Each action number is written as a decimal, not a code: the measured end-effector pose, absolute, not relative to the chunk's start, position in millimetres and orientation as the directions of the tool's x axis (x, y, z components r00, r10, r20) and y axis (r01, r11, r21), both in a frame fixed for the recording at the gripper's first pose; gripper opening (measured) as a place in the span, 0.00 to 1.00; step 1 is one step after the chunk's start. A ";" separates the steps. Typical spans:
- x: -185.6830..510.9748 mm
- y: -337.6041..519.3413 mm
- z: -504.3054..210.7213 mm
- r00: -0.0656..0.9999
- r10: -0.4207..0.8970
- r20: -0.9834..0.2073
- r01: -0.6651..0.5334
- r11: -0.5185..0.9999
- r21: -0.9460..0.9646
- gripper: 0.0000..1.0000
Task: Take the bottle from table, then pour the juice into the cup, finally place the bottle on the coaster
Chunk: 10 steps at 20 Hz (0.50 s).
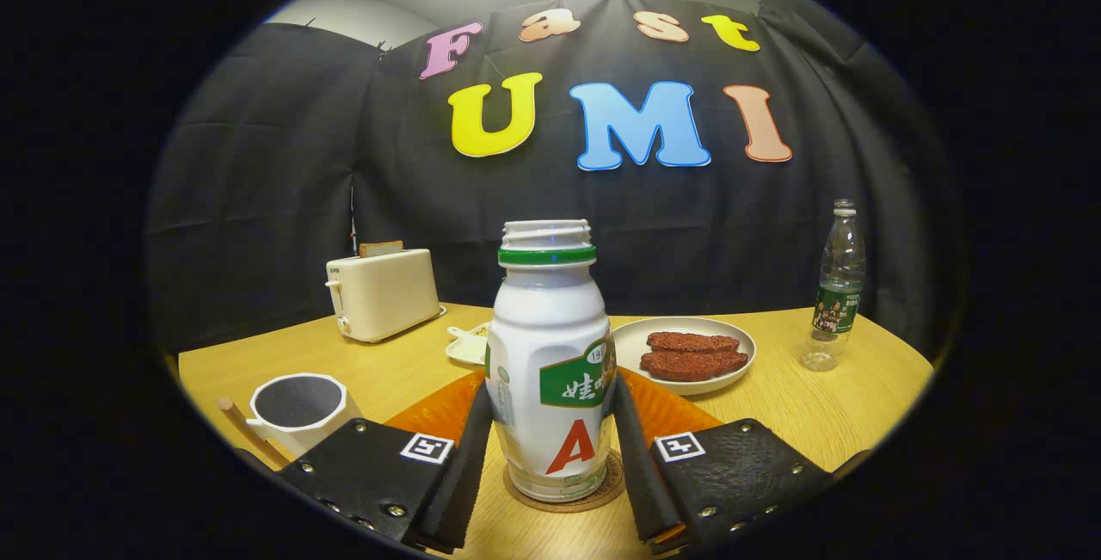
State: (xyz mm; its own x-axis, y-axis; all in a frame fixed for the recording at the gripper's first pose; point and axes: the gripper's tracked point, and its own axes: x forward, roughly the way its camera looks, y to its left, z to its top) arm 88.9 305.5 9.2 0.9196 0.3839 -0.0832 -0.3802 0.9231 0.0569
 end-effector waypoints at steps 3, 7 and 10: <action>88.9 306.3 8.2 0.921 0.380 -0.085 -0.378 0.925 0.047 0.70; 88.7 306.5 8.4 0.923 0.376 -0.085 -0.374 0.926 0.047 0.71; 87.4 307.9 8.0 0.925 0.372 -0.083 -0.369 0.928 0.046 0.72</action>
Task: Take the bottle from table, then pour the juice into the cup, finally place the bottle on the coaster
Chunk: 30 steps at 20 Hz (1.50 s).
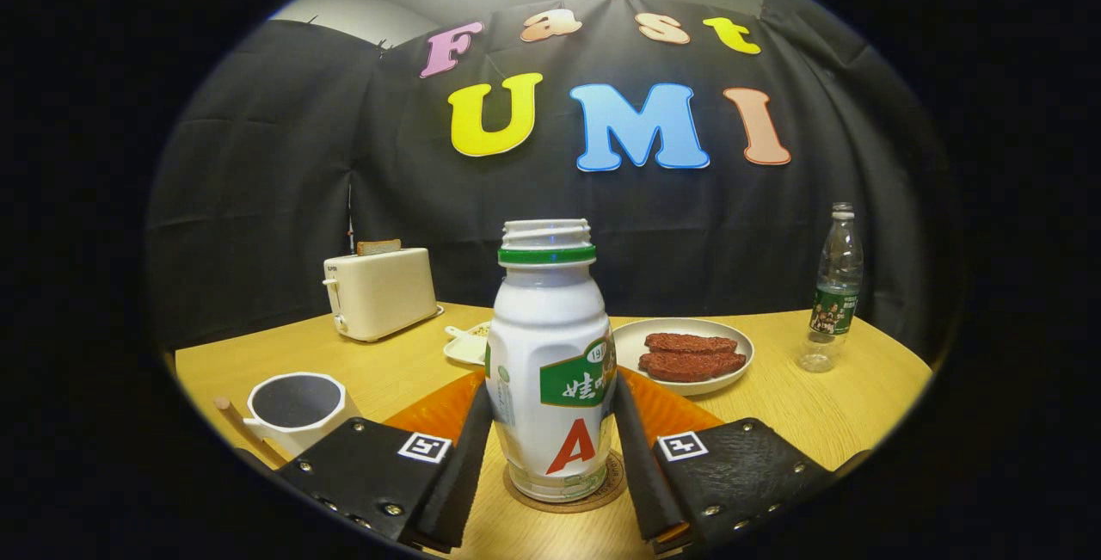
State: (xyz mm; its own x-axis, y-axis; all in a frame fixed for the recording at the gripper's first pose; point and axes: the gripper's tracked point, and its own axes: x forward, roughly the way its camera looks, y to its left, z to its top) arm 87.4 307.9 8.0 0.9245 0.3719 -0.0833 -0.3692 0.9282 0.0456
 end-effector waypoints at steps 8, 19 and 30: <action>83.1 307.0 -1.3 0.933 0.338 -0.120 -0.342 0.940 -0.011 0.99; 43.7 307.1 110.5 0.933 0.342 0.115 -0.335 0.939 -0.076 0.99; 5.7 255.2 187.8 0.917 0.294 0.270 -0.284 0.956 -0.076 0.97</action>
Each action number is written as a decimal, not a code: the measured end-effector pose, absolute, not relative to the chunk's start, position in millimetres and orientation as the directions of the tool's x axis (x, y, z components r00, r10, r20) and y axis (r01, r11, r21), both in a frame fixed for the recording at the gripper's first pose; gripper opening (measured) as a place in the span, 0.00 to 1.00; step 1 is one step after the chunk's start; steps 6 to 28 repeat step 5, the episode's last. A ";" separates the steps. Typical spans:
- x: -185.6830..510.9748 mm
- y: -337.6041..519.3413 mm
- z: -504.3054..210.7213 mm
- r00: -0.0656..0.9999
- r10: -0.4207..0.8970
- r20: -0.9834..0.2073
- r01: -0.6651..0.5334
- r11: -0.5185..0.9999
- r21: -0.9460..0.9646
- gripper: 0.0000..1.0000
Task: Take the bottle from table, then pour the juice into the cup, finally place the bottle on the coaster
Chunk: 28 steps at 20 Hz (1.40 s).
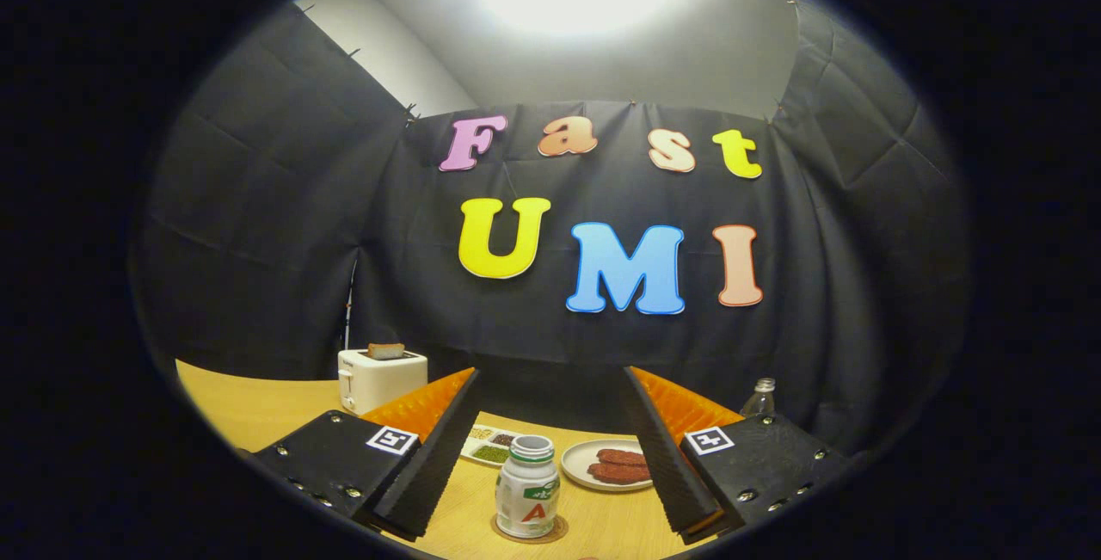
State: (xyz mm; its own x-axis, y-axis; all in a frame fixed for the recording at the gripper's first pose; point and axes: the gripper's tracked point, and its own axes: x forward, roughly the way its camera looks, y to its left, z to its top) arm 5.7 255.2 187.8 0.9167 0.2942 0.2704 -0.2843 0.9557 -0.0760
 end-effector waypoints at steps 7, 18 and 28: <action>-5.0 187.5 197.4 0.927 0.203 0.317 -0.205 0.978 -0.025 0.97; -5.0 187.5 197.4 0.927 0.203 0.317 -0.205 0.978 -0.025 0.97; -5.0 187.5 197.4 0.927 0.203 0.317 -0.205 0.978 -0.025 0.97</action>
